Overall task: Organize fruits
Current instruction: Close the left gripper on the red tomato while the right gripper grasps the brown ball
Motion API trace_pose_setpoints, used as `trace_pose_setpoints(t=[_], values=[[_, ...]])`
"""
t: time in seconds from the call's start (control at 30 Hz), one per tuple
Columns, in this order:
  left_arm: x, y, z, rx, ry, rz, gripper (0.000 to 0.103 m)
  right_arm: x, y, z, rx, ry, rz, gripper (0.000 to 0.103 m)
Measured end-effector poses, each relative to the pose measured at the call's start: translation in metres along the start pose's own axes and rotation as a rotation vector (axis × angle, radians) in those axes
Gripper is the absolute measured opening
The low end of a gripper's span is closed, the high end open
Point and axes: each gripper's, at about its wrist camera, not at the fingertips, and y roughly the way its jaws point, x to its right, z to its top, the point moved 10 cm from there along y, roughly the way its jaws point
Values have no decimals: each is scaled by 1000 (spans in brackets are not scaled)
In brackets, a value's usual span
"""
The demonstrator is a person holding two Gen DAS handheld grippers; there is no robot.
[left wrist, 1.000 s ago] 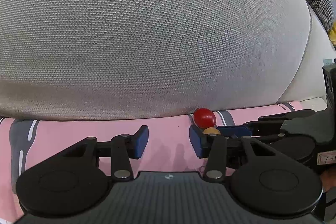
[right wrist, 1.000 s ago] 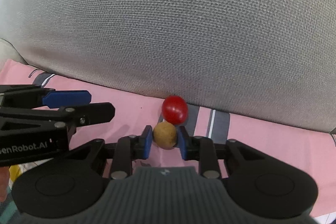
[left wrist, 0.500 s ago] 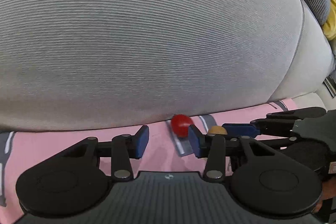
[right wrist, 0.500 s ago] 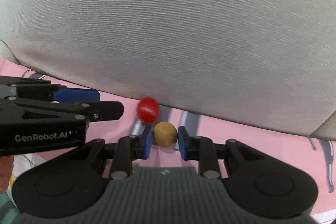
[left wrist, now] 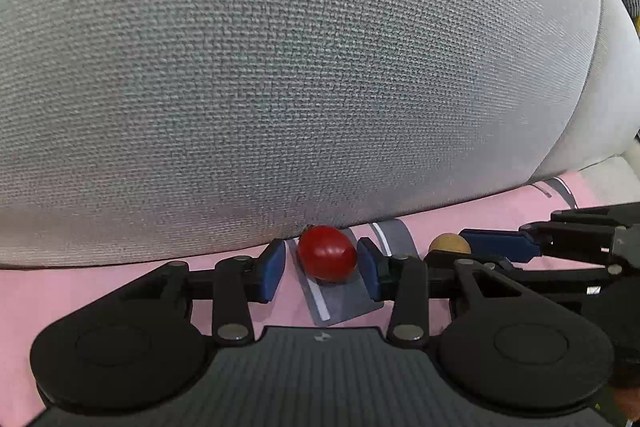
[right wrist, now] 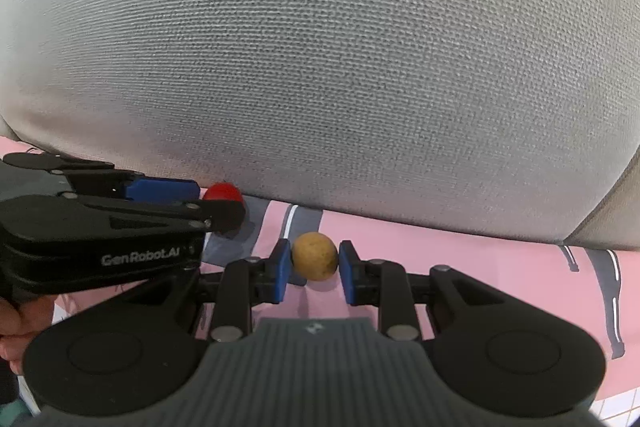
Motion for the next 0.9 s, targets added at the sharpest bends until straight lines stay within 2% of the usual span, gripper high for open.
trace_pose_setpoints(t=[0.17, 0.3, 0.5, 0.67, 0.9], values=[[6, 10, -2, -9, 0, 1, 47, 4, 7, -5, -10, 17, 5, 22], [10, 14, -3, -9, 18, 3, 37, 2, 10, -6, -13, 19, 15, 22], [9, 9, -1, 6, 15, 4, 35, -5, 4, -4, -5, 8, 17, 22], [3, -23, 3, 41, -10, -9, 35, -16, -10, -1, 17, -11, 26, 22], [-1, -79, 4, 81, -3, 16, 35, -35, -45, -3, 66, -25, 64, 22]])
